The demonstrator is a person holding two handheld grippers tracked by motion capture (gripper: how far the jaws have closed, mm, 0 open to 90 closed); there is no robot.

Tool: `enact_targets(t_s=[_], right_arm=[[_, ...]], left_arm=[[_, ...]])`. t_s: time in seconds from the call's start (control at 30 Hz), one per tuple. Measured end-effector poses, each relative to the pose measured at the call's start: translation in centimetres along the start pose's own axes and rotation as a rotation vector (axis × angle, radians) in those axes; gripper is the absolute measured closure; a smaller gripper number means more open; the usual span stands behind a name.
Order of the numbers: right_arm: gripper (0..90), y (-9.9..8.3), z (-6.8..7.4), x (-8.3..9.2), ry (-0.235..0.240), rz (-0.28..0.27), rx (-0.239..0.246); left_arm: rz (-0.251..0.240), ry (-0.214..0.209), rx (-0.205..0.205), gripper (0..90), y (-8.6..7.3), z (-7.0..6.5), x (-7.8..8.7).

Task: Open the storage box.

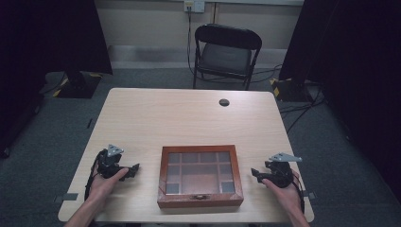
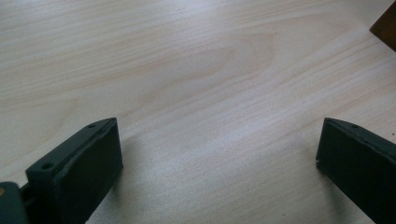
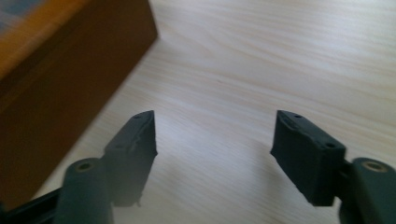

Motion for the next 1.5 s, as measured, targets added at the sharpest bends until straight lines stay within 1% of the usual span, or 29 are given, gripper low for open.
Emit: enact_targets(t_s=[0.07, 0.13, 0.17, 0.23, 0.3, 0.37, 0.4, 0.43, 0.47, 0.5, 0.53, 0.57, 0.7, 0.8, 0.83, 0.87, 0.93, 0.97, 1.0, 1.07, 1.1, 1.17, 1.2, 1.23, 1.27, 1.3, 1.33, 1.37, 1.5], right_arm=[[38.2, 0.6, 0.6, 0.5, 0.039, -0.023, -0.001], [39.9, 1.2, 1.3, 0.9, 0.082, -0.04, 0.007], [42.7, 1.6, 1.9, 1.2, 0.116, -0.042, 0.016], [43.6, 1.7, 2.1, 1.3, 0.128, -0.045, 0.018], [46.9, 2.2, 3.1, 1.7, 0.171, -0.058, 0.036], [48.4, 2.6, 3.9, 2.0, 0.201, -0.072, 0.051], [48.4, 2.6, 3.9, 2.0, 0.201, -0.072, 0.051], [49.2, 3.0, 4.7, 2.2, 0.233, -0.073, 0.069], [49.2, 3.0, 4.7, 2.2, 0.233, -0.073, 0.069], [50.8, 3.4, 5.4, 2.4, 0.249, -0.078, 0.088], [50.8, 3.4, 5.4, 2.4, 0.249, -0.078, 0.088], [51.5, 3.6, 5.9, 2.5, 0.272, -0.08, 0.098], [54.0, 4.3, 7.3, 2.7, 0.318, -0.086, 0.129], [55.5, 4.9, 8.8, 2.4, 0.359, -0.077, 0.164], [56.0, 5.2, 9.7, 2.2, 0.386, -0.071, 0.18], [56.0, 5.2, 9.7, 2.2, 0.386, -0.071, 0.18], [56.4, 5.6, 10.8, 1.9, 0.416, -0.068, 0.197], [57.7, 5.9, 11.8, 1.4, 0.447, -0.055, 0.22], [57.7, 5.9, 11.8, 1.4, 0.447, -0.055, 0.22], [59.3, 6.1, 12.8, 1.0, 0.479, -0.049, 0.233], [59.6, 6.1, 13.3, 0.8, 0.493, -0.048, 0.238], [62.4, 6.0, 14.3, 0.5, 0.522, -0.052, 0.253], [63.5, 5.9, 14.8, 0.3, 0.533, -0.04, 0.266], [65.6, 5.8, 15.0, 0.3, 0.541, -0.029, 0.276], [69.7, 5.6, 15.4, 0.3, 0.567, -0.028, 0.28], [70.4, 5.5, 15.7, 0.3, 0.572, -0.02, 0.294], [70.4, 5.5, 15.7, 0.3, 0.572, -0.02, 0.294], [72.5, 5.1, 16.2, 0.2, 0.592, -0.005, 0.312], [74.6, 4.4, 17.0, -0.1, 0.624, 0.025, 0.334]], left_arm=[[0.001, 0.002, -0.004, 0.0, 0.0, 0.0, 0.0], [-0.004, 0.001, -0.002, 0.1, 0.1, -0.1, -0.1], [-0.004, 0.001, -0.002, 0.1, 0.1, -0.1, -0.1], [-0.004, 0.001, -0.002, 0.1, 0.1, -0.1, -0.1], [-0.004, 0.001, -0.002, 0.1, 0.1, -0.1, -0.1], [-0.002, 0.0, -0.006, 0.1, 0.1, -0.1, -0.1], [-0.002, 0.0, -0.006, 0.4, 0.1, -0.1, -0.1], [-0.001, -0.012, -0.026, 0.6, 0.1, 0.1, -0.1], [-0.005, -0.017, -0.028, 0.6, 0.2, 0.1, -0.2], [-0.006, -0.019, -0.028, 0.6, 0.2, 0.1, -0.2], [-0.006, -0.018, -0.027, 0.6, 0.2, 0.1, -0.2], [-0.006, -0.019, -0.028, 0.6, 0.2, 0.1, -0.2], [-0.006, -0.018, -0.028, 0.6, 0.2, 0.1, -0.2], [-0.006, -0.018, -0.028, 0.6, 0.2, 0.1, -0.2], [-0.006, -0.019, -0.028, 0.6, 0.2, 0.1, -0.2], [-0.008, -0.018, -0.027, 0.6, 0.2, 0.1, -0.2], [-0.006, -0.018, -0.028, 0.6, 0.2, 0.1, -0.2], [-0.006, -0.018, -0.028, 0.6, 0.2, 0.1, -0.2], [-0.006, -0.019, -0.028, 0.6, 0.2, 0.1, -0.2], [-0.005, -0.019, -0.03, 0.6, 0.2, 0.1, -0.2], [-0.004, -0.027, -0.03, 0.5, 0.2, 0.1, -0.2], [-0.004, -0.038, -0.037, 0.4, 0.2, 0.2, -0.2], [-0.004, -0.035, -0.042, 0.4, 0.2, 0.2, -0.2], [-0.004, -0.035, -0.041, 0.4, 0.2, 0.2, -0.2], [-0.005, -0.035, -0.041, 0.4, 0.2, 0.2, -0.2], [-0.005, -0.034, -0.041, 0.4, 0.2, 0.2, -0.2], [-0.005, -0.034, -0.041, 0.2, 0.2, 0.2, -0.2], [-0.005, -0.035, -0.043, 0.2, 0.3, 0.2, -0.2], [-0.004, -0.034, -0.045, 0.1, 0.3, 0.2, -0.2]])
Point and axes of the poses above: each handheld gripper's, and its own axes: x roughly backward along the jaws, y roughly out of its top, z roughly to its left, the point moved 4 cm from there along -x, roughly forward along the jaws, and after that the axes turned 4 degrees about y, right-handed, at the moved point
